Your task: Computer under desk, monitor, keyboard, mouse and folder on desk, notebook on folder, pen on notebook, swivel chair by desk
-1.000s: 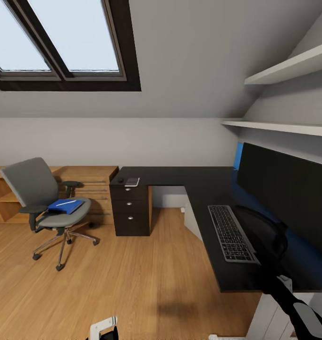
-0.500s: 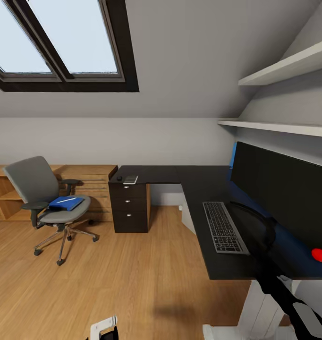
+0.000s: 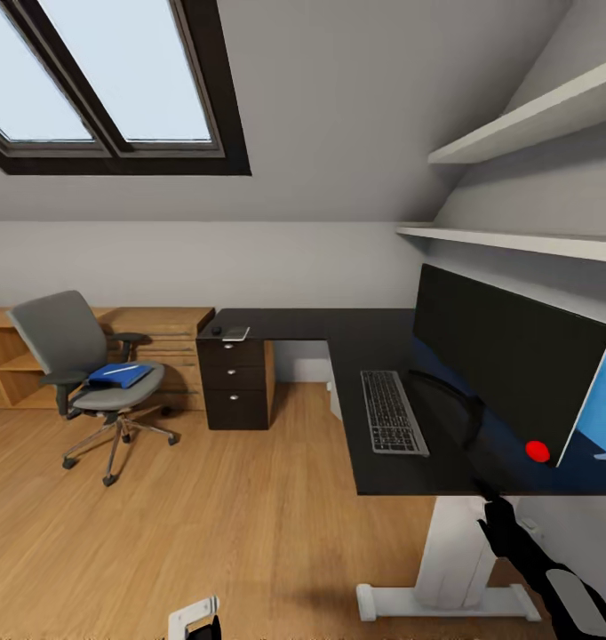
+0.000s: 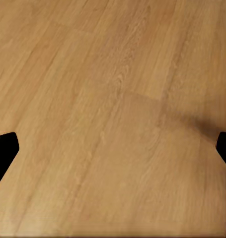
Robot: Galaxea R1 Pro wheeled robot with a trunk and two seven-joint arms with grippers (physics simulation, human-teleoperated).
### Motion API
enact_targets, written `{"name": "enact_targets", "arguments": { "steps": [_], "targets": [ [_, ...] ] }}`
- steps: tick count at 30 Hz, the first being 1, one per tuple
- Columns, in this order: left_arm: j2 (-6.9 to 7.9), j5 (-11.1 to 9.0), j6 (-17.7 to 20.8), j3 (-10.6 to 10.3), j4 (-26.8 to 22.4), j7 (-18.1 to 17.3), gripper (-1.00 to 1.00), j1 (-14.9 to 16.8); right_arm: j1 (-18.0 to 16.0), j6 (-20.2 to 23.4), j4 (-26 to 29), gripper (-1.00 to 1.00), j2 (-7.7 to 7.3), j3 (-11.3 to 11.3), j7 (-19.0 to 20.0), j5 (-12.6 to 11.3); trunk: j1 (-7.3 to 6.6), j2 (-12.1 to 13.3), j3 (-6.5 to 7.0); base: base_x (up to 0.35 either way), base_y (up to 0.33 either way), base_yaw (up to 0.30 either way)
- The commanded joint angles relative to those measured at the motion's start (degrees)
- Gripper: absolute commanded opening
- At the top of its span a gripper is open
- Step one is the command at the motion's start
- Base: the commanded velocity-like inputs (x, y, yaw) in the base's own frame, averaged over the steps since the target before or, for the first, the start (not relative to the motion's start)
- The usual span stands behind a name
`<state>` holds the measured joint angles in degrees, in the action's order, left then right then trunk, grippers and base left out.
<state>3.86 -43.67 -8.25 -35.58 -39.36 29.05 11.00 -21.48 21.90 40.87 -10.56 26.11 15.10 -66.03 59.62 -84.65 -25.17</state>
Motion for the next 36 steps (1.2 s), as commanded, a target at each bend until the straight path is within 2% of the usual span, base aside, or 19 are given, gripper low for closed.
{"name": "enact_targets", "arguments": {
  "steps": [1, 7, 11, 14, 19, 20, 21, 23, 24, 25, 26, 28, 29, 30, 32, 36],
  "targets": [
    [0.07, -0.6, -0.4, -0.5, 0.0, 0.4, 1.00, 0.1, -0.1, 0.4, 0.0, 1.00, 0.15, 0.0, 0.1, 0.7, -0.01, 0.0, -0.06, -0.070, -0.115, 0.000],
    [0.09, -0.6, -0.4, -0.5, 0.0, 0.4, 1.00, 0.1, -0.1, -1.1, 0.0, 1.00, 1.35, -2.3, 0.1, 3.7, -0.01, 0.0, -0.06, -0.034, -0.056, 0.000],
    [0.14, -0.6, -0.4, -0.5, 0.0, 0.5, 1.00, 0.1, -0.1, -5.5, 0.0, 1.00, 3.18, -5.3, 0.1, 6.0, -0.01, 0.0, -0.06, -0.009, -0.014, 0.000],
    [0.17, -0.6, -0.5, -0.4, 0.0, 0.5, 1.00, 0.1, 0.0, -12.3, 0.0, 1.00, 5.03, -9.1, 0.1, 7.7, -0.01, 0.0, -0.06, -0.003, -0.005, 0.000],
    [0.18, -0.6, -0.5, -0.4, 0.0, 0.5, 1.00, 0.1, 0.1, -21.2, -1.4, 1.00, 7.23, -14.6, 0.1, 8.7, -0.01, 0.0, -0.06, -0.001, -0.001, 0.000],
    [0.18, -0.6, -0.5, -0.4, 0.0, 0.5, 1.00, 0.1, 0.1, -24.1, -4.0, 1.00, 7.74, -16.1, 0.1, 9.8, -0.01, 0.0, -0.06, 0.000, 0.000, 0.000],
    [0.22, -0.6, -0.5, -0.4, 0.0, 0.6, 1.00, 0.1, 0.1, -30.6, -11.0, 1.00, 8.17, -18.2, 0.6, 14.9, -0.01, 0.0, -0.06, 0.000, 0.000, 0.000],
    [0.24, -0.6, -0.5, -0.4, 0.0, 0.6, 1.00, 0.1, 0.1, -33.1, -13.9, 1.00, 8.27, -18.6, 0.8, 17.1, -0.01, 0.0, -0.06, 0.000, 0.000, 0.000],
    [0.25, -0.6, -0.5, -0.3, 0.0, 0.6, 1.00, 0.1, 0.1, -35.6, -17.1, 1.00, 8.34, -18.8, 1.0, 19.3, -0.01, 0.0, -0.06, 0.000, 0.000, 0.000],
    [0.25, -0.6, -0.5, -0.3, 0.0, 0.6, 1.00, 0.1, 0.1, -36.8, -18.6, 1.00, 8.36, -18.9, 1.1, 20.4, -0.01, 0.0, -0.06, 0.000, 0.000, 0.000],
    [0.27, -0.7, -0.4, -0.3, 0.0, 0.6, 1.00, 0.1, 0.1, -42.6, -25.3, 1.00, 8.67, -19.3, 1.2, 25.0, -0.23, 0.4, 0.12, 0.000, 0.000, 0.000],
    [0.27, -0.7, -0.4, -0.3, 0.0, 0.5, 1.00, 0.1, 0.1, -45.9, -29.1, 1.00, 9.26, -19.4, 1.2, 28.1, -0.67, 1.2, 0.47, 0.000, 0.000, 0.000],
    [0.27, -0.7, -0.4, -0.3, 0.1, 0.5, 1.00, 0.1, 0.1, -46.4, -29.9, 1.00, 9.37, -19.5, 1.2, 28.8, -0.89, 1.6, 0.65, 0.000, 0.000, 0.000],
    [0.27, -0.7, -0.4, -0.3, 0.1, 0.5, 1.00, 0.1, 0.1, -48.0, -32.4, 1.00, 9.66, -19.4, 1.2, 31.6, -1.11, 2.0, 0.83, 0.000, 0.000, 0.000],
    [0.27, -0.7, -0.4, -0.3, 0.2, 0.4, 1.00, 0.1, 0.1, -48.8, -34.9, 1.00, 9.81, -19.4, 0.9, 33.9, -1.55, 2.8, 1.19, 0.000, 0.000, 0.000],
    [0.27, -0.7, -0.3, -0.3, 0.3, 0.4, 1.00, 0.1, 0.1, -49.0, -36.8, 1.00, 9.73, -19.4, 0.8, 34.6, -2.43, 4.4, 1.91, 0.000, 0.000, 0.000]
  ]
}}
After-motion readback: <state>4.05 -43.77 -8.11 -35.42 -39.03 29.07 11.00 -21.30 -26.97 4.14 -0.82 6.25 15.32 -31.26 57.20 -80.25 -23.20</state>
